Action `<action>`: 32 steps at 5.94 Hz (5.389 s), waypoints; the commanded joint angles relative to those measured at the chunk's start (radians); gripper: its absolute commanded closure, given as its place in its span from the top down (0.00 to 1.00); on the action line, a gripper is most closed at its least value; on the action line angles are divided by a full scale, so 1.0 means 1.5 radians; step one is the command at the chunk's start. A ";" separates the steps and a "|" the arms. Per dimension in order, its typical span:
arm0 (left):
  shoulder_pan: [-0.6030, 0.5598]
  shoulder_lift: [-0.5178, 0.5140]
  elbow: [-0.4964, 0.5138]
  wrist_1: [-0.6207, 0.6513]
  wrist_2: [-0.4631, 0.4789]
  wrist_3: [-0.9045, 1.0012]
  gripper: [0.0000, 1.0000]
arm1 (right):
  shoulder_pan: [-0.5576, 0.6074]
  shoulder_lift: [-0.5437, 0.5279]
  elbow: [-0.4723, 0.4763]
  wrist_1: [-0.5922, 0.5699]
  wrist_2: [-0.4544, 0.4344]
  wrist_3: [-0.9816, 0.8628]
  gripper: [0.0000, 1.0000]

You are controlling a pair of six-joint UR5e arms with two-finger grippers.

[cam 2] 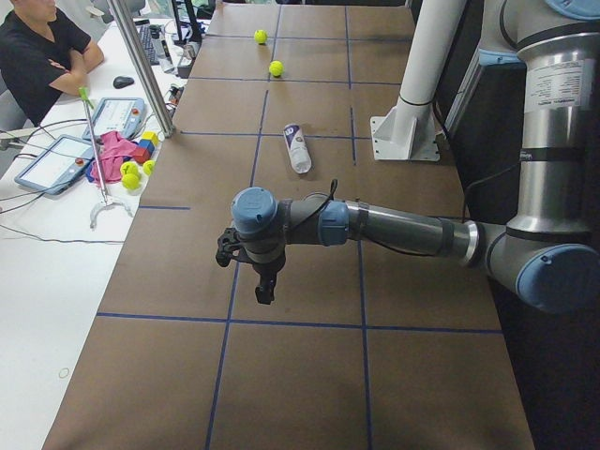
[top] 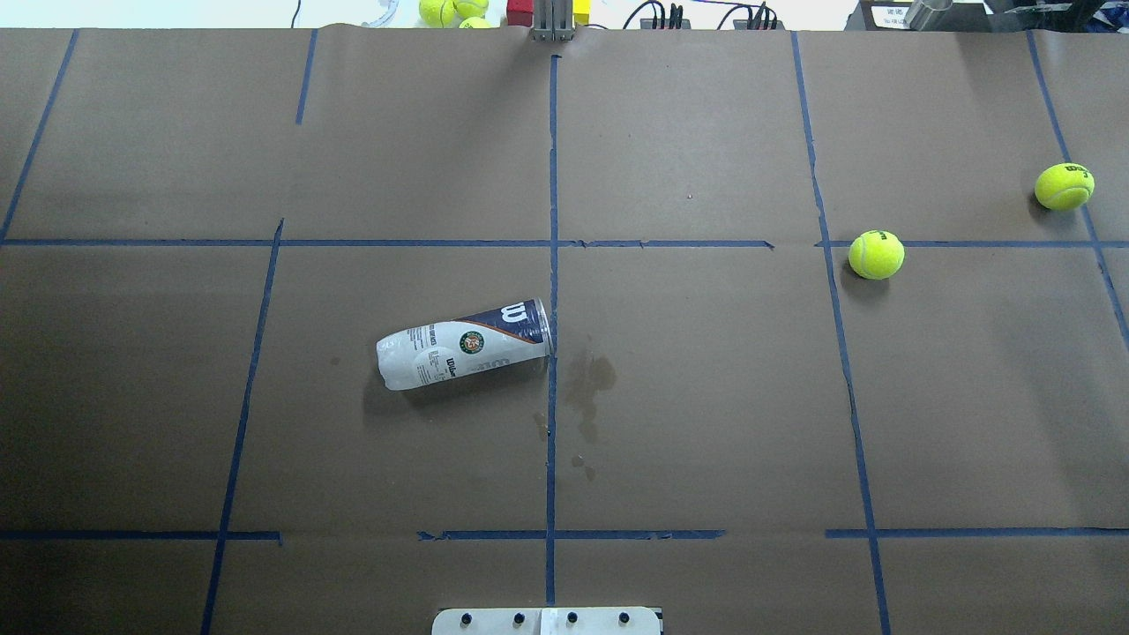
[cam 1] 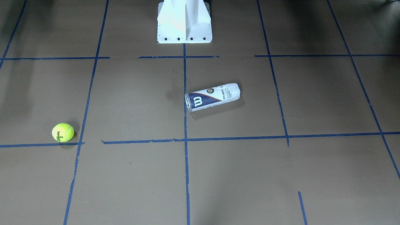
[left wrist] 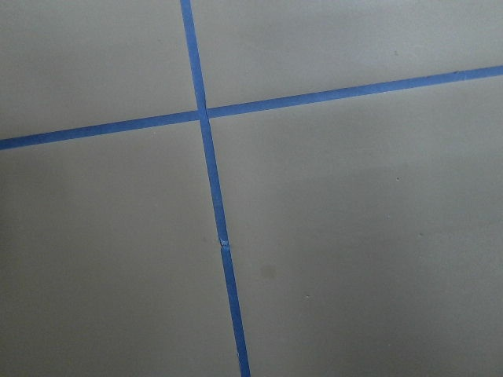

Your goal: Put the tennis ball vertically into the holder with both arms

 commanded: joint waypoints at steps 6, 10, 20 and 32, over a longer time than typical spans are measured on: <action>0.002 0.052 -0.028 -0.067 -0.142 0.005 1.00 | 0.001 0.015 -0.062 0.038 0.026 -0.045 1.00; 0.171 -0.027 -0.027 -0.334 -0.135 -0.004 1.00 | 0.001 0.001 -0.062 0.108 0.101 -0.038 1.00; 0.683 -0.663 0.180 -0.019 0.389 -0.043 1.00 | 0.000 -0.026 -0.058 0.195 0.118 -0.037 1.00; 0.736 -0.676 0.261 0.002 0.504 -0.044 1.00 | 0.000 -0.028 -0.071 0.187 0.120 -0.024 1.00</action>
